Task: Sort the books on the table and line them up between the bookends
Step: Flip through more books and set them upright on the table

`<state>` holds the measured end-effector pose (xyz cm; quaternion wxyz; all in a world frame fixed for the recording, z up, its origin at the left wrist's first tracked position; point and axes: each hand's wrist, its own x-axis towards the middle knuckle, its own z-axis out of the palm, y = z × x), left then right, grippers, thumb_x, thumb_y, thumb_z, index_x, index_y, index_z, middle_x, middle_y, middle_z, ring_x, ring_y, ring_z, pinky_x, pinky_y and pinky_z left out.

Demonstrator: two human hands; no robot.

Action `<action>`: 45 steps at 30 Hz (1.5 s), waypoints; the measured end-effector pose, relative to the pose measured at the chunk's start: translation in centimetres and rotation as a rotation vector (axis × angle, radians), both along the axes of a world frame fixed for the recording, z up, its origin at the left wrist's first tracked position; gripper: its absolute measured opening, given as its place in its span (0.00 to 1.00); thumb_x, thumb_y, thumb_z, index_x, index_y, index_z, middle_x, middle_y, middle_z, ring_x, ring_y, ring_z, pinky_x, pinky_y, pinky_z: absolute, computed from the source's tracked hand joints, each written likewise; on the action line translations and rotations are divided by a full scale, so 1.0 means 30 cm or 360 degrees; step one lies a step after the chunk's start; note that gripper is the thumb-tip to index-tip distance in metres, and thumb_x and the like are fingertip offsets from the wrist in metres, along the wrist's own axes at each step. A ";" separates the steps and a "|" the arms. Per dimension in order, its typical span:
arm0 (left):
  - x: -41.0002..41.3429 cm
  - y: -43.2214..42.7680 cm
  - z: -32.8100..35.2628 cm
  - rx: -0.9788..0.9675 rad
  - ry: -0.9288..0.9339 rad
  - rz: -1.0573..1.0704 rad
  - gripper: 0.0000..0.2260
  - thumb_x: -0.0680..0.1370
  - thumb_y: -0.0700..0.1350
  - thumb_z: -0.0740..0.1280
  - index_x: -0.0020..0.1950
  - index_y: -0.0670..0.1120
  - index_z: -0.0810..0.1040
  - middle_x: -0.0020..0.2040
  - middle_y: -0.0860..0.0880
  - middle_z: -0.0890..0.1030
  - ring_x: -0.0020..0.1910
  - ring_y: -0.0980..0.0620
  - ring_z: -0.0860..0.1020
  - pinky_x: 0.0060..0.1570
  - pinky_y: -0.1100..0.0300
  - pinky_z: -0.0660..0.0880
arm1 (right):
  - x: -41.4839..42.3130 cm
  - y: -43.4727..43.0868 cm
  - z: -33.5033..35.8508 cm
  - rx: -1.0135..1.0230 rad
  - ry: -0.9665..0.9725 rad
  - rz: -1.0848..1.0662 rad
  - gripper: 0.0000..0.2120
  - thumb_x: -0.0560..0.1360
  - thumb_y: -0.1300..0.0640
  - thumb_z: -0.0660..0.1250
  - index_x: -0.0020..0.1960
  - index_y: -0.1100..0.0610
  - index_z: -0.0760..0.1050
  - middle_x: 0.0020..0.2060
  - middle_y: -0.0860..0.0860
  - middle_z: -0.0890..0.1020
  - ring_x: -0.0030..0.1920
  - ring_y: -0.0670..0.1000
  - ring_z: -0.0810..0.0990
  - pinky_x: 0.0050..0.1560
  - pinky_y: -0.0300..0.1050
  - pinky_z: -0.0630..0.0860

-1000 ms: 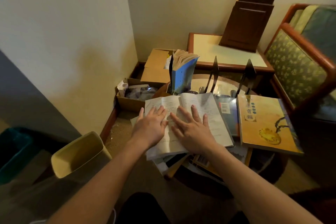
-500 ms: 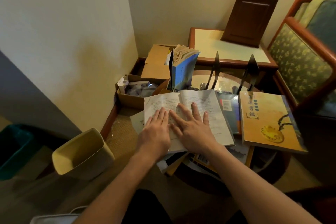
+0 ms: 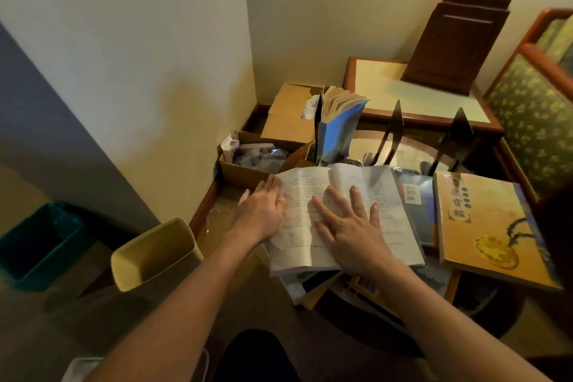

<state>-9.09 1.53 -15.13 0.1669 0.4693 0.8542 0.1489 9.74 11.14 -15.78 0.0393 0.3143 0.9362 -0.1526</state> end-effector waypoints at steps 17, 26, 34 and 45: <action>-0.138 0.096 -0.057 0.0708 -0.1057 0.0908 0.14 0.77 0.51 0.73 0.61 0.48 0.84 0.62 0.50 0.83 0.64 0.48 0.77 0.61 0.54 0.74 | -0.009 -0.007 0.021 -0.0012 -0.0059 0.0001 0.27 0.82 0.34 0.43 0.76 0.30 0.35 0.77 0.38 0.30 0.74 0.54 0.22 0.74 0.69 0.32; 0.026 0.030 -0.071 0.0839 -0.0077 0.0417 0.21 0.83 0.43 0.61 0.77 0.53 0.67 0.79 0.52 0.64 0.79 0.43 0.59 0.75 0.40 0.59 | -0.013 -0.010 0.015 0.0011 -0.0057 -0.0012 0.27 0.81 0.33 0.42 0.77 0.31 0.35 0.78 0.39 0.32 0.75 0.54 0.24 0.74 0.68 0.32; 0.142 -0.030 -0.061 0.0405 0.0094 -0.0192 0.22 0.86 0.54 0.52 0.80 0.54 0.60 0.80 0.58 0.60 0.81 0.51 0.51 0.79 0.38 0.46 | -0.014 -0.022 0.017 0.0058 -0.0031 -0.0024 0.27 0.81 0.32 0.40 0.76 0.30 0.33 0.79 0.40 0.34 0.75 0.54 0.25 0.74 0.67 0.31; 0.112 0.030 -0.084 0.0388 -0.0138 0.0069 0.25 0.85 0.58 0.52 0.82 0.58 0.53 0.83 0.52 0.48 0.81 0.44 0.44 0.78 0.38 0.47 | -0.013 -0.027 0.024 0.0012 -0.0028 -0.0021 0.27 0.82 0.34 0.43 0.78 0.33 0.36 0.79 0.41 0.34 0.75 0.55 0.24 0.74 0.68 0.32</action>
